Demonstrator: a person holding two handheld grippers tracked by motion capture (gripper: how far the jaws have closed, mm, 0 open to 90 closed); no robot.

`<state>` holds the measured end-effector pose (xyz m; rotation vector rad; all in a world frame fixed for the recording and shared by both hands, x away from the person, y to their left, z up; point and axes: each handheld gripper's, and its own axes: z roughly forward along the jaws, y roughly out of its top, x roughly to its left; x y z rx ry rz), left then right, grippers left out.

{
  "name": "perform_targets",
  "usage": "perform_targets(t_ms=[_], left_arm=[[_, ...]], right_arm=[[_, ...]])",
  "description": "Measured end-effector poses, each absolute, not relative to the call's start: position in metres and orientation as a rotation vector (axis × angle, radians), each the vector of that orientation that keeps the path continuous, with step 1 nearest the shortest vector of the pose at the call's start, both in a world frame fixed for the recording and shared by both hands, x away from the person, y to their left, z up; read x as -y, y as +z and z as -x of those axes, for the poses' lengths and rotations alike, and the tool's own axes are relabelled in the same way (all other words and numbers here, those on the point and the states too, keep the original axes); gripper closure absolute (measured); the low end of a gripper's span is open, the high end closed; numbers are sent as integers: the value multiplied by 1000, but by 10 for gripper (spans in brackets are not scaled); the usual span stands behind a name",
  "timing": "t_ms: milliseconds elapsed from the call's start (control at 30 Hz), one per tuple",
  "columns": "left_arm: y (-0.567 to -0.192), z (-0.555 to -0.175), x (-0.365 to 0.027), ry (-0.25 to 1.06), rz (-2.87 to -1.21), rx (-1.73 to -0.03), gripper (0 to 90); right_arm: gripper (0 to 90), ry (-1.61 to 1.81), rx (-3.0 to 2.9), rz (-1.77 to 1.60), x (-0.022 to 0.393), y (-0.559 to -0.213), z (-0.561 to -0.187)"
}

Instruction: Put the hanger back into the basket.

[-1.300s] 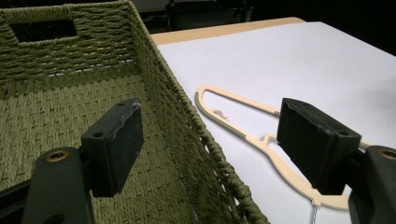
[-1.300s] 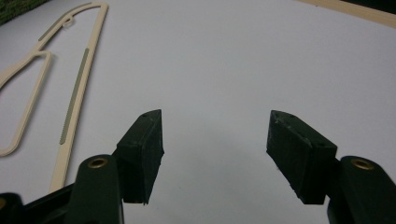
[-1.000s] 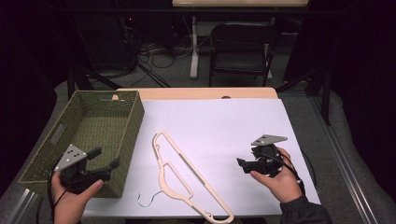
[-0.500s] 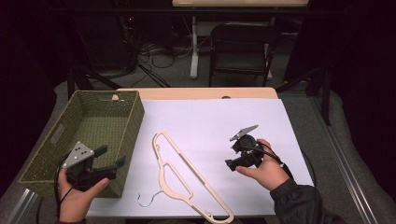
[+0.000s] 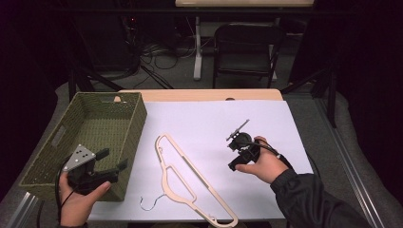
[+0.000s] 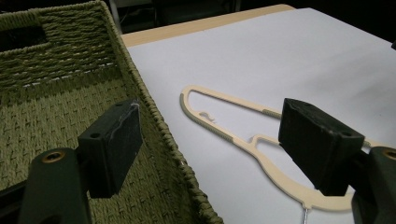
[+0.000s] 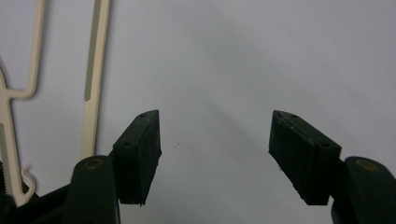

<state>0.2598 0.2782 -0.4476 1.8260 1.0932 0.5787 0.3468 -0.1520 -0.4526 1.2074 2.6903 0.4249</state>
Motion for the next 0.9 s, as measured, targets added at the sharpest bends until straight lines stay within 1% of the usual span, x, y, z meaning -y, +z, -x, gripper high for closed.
perform_targets(t_ms=[33, 100, 400, 433, 467, 533, 600, 767, 833, 900], left_arm=[[-448, -260, -278, 578, -1829, -1092, 217], [-448, -260, -278, 579, -1830, -1093, 218], [-449, -260, -277, 575, -1829, -1090, 219], [-449, -260, -277, 574, -1830, -1089, 219], [-449, -260, -277, 574, -1831, -1086, 219], [-449, -260, -277, 573, -1831, -1085, 219], [-449, -260, -277, 572, -1832, -1084, 219], [-449, -260, -277, 571, -1831, -1084, 220], [-449, -259, -277, 571, -1831, -1083, 222], [-449, -259, -277, 569, -1826, -1084, 222]], right_arm=[[351, 375, -2706, -1197, 150, -456, -350], [361, 390, -2700, -1194, 148, -459, -353], [367, 274, -2744, -1197, 133, -465, -365], [367, 255, -2750, -1177, 128, -468, -366], [390, 261, -2755, -1138, 116, -474, -365], [390, 254, -2763, -1134, 114, -475, -365], [392, 277, -2771, -1066, 96, -482, -362], [397, 253, -2811, -1033, 76, -487, -361], [431, 256, -2809, -1021, 66, -494, -363], [446, 233, -2819, -1025, 61, -496, -364]])
